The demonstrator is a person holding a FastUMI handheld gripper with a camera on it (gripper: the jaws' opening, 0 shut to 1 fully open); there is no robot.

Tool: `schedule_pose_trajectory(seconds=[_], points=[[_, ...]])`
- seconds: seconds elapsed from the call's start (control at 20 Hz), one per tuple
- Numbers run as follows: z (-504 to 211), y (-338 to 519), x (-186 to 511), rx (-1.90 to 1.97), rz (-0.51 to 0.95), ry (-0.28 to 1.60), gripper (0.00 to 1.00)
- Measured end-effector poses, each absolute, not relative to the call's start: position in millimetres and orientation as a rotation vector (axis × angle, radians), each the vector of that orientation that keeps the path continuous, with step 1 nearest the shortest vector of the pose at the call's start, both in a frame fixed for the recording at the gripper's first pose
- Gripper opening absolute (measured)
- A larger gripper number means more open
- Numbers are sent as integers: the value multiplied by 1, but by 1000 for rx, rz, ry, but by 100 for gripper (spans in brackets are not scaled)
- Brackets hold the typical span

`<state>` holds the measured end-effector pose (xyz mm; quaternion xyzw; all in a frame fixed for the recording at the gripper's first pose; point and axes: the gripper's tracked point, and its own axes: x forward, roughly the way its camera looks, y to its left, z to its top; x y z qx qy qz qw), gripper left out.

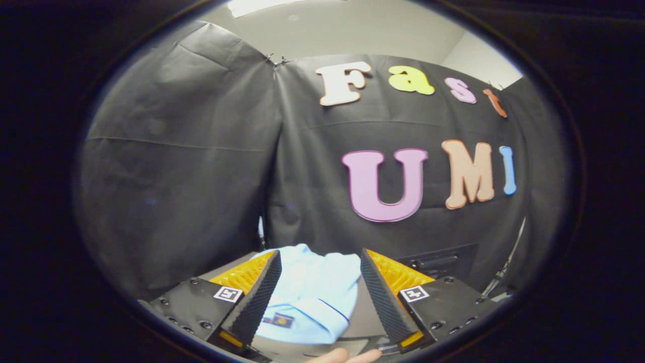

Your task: Put the clothes into the washing machine and then close the washing machine lid.

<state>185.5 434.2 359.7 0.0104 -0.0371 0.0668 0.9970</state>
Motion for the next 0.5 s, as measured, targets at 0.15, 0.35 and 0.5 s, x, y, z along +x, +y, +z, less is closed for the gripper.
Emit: schedule_pose_trajectory(seconds=[0.15,0.35,0.5], points=[[333,443,233,50,87,61,98],[272,447,280,110,-36,285,98],[217,452,288,-28,-42,530,99]])
